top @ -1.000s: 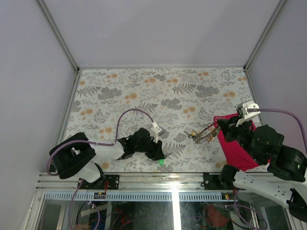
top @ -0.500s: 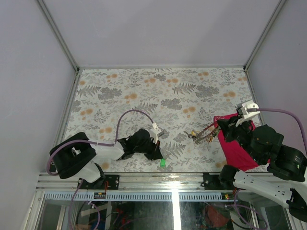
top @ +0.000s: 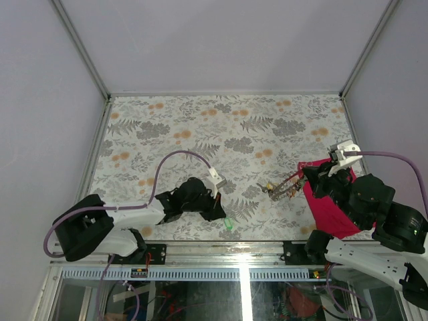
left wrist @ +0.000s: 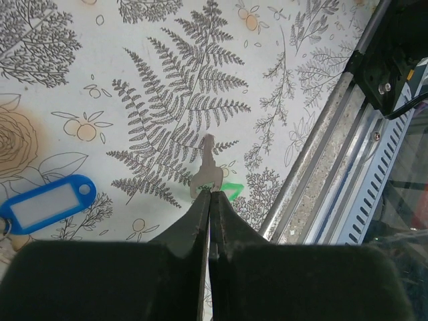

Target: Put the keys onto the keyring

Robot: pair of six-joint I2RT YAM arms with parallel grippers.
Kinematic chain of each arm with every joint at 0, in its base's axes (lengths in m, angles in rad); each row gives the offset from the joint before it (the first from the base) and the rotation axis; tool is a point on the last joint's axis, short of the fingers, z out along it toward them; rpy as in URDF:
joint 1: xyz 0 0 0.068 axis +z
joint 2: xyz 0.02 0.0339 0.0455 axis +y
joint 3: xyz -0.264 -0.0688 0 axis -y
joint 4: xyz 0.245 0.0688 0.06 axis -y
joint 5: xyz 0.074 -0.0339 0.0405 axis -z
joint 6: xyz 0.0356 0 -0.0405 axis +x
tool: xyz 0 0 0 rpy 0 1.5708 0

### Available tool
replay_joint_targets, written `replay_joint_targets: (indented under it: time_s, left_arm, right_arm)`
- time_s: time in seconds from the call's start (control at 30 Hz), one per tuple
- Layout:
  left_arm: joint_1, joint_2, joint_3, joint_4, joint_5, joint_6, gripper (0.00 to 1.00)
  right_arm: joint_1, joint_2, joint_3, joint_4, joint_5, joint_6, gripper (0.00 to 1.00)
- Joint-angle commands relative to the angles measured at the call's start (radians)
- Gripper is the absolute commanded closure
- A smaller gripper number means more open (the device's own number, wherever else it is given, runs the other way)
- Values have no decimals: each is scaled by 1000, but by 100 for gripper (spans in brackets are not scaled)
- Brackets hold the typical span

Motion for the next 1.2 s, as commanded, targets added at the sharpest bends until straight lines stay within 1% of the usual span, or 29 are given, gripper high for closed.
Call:
replay_joint_targets:
  time_s: [0.0,0.1,0.2,0.3,0.57,0.63,0.77,1.0,1.17]
  left_arm:
    - [3,-59,33,-37,-22,53,100]
    - [3,-90,53,-72,-27,81,100]
    - [2,-123,88,-129,-41,122,100]
    - [2,-147,118,-140,-25,139,100]
    - [2,-187,258,-294,-27,218,100]
    - [3,-185,316,-354,-36,250,100]
    - [2,-200,409,-466,-67,327,100]
    - [4,-299,506,-517,-146,448,100]
    - [4,-313,597,-624,-153,492,100]
  right_arm:
    - [3,9,-2,103,-7,-3,100]
    - [3,7,-16,118,-46,-25,100]
    - [3,6,-39,137,-135,-66,100]
    - [4,12,-62,168,-221,-112,100]
    - [4,-25,-199,330,-453,-231,100]
    - [4,-36,-241,369,-513,-261,100]
    - [3,-32,-284,426,-594,-305,100]
    - [4,59,-269,441,-713,-374,100]
    - [3,75,-321,570,-781,-440,100]
